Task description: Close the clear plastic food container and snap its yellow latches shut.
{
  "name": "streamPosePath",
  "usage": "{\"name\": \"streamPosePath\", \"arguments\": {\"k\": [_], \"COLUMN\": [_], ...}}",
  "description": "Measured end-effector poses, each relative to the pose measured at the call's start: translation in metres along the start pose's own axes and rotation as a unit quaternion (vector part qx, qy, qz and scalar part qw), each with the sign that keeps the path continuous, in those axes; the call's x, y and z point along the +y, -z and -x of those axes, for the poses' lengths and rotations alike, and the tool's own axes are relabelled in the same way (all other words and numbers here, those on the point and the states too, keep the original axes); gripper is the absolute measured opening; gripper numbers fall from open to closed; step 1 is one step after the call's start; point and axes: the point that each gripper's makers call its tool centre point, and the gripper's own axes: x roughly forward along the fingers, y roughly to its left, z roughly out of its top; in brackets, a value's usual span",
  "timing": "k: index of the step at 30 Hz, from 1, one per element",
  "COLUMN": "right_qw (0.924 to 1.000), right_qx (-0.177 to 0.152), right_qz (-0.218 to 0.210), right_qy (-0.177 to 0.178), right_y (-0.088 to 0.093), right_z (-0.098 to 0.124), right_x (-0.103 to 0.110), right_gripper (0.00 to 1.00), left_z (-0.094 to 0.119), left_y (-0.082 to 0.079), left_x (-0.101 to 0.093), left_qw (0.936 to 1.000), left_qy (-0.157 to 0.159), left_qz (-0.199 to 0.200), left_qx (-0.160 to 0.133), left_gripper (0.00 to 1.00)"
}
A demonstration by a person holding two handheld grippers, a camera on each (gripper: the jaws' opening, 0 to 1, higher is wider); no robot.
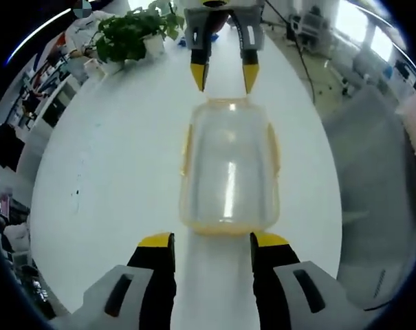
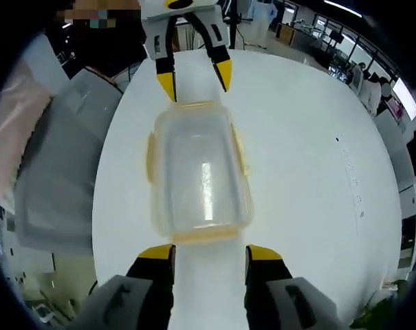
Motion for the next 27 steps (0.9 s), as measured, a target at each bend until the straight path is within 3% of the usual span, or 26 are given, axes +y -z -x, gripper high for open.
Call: {"name": "streamPosePath", "arguments": {"k": [5,8,22,27], "right_qw": [0.9999,0.9998,0.9990,0.9987], "right_qx": [-0.014,-0.013,-0.043,-0.050], "right_qz": [0.003,0.009,-0.001,0.002], "right_qy": [0.008,0.008,0.008,0.006], "right_y": [-0.011,-0.015,-0.035,-0.039], "right_z": [0.001,-0.001,-0.014,-0.017], "right_x": [-0.001,0.000,0.004,0.006], "right_gripper": [0.37,0.37,0.32,0.34], "left_z": [-0.002,-0.005,-0.022,-0.028], "left_y": [-0.012,-0.017,-0.039,-0.046], "left_x": [0.001,-0.006,-0.015,-0.021], "left_qw": [0.9997,0.9995,0.9968,0.9967], "left_qy": [-0.006,0.008,0.015,0.013], "left_qz": [0.007,0.011,0.041,0.020], "left_qx": [-0.022,-0.029,-0.068,-0.077], "left_gripper": [0.39,0.38,0.32,0.32]}}
